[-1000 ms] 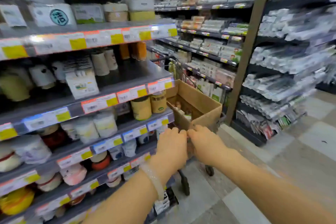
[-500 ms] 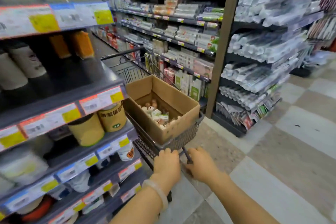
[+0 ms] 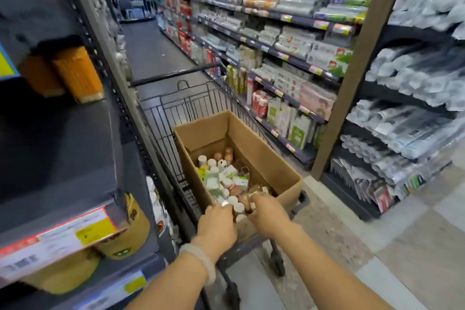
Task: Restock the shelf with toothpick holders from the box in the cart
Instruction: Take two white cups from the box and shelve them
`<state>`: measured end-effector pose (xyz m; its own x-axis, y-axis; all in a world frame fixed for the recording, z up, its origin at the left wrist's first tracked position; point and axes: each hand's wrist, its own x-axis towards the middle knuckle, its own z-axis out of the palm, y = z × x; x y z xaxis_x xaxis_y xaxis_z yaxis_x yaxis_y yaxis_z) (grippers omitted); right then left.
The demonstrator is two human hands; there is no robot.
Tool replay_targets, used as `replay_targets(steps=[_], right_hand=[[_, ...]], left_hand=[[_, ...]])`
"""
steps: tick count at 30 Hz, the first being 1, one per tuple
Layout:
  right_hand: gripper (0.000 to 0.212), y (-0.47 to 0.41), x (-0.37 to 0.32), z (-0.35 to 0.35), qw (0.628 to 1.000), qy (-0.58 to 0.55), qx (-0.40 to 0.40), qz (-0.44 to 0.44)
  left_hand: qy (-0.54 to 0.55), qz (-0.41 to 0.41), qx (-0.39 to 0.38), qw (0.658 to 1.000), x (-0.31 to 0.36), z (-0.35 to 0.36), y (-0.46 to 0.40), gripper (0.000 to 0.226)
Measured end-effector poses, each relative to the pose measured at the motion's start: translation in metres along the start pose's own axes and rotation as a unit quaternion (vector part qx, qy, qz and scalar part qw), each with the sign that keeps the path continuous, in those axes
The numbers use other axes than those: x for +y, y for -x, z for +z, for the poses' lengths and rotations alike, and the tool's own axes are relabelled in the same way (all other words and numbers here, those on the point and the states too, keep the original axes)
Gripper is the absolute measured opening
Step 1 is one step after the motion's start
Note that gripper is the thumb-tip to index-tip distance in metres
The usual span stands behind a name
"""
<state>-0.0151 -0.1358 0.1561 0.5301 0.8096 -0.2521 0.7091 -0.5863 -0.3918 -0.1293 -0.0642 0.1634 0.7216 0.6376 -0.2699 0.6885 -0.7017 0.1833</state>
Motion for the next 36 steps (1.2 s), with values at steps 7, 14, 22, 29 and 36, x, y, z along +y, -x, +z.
replay_targets(steps=[7,14,22,29,36], right_hand=[[0.019,-0.104,0.042,-0.02,0.994,0.029,-0.073,-0.072],[0.032,-0.182,0.081,-0.029,0.974,0.072,-0.163,-0.139],[0.036,-0.233,0.094,0.021,0.918,0.152,-0.308,-0.199],[0.048,-0.259,0.106,0.078,0.892,0.221,-0.37,-0.137],[0.058,-0.267,0.134,0.115,0.881,0.195,-0.426,0.059]], left_hand=[[0.07,-0.109,-0.014,0.992,-0.004,0.008,-0.071,0.034],[0.132,-0.21,-0.052,0.967,0.019,0.026,-0.125,0.026],[0.2,-0.289,-0.07,0.934,0.014,0.066,-0.156,0.033],[0.24,-0.312,-0.16,0.905,0.001,0.097,-0.188,0.028],[0.301,-0.368,-0.207,0.855,-0.003,0.126,-0.214,0.035]])
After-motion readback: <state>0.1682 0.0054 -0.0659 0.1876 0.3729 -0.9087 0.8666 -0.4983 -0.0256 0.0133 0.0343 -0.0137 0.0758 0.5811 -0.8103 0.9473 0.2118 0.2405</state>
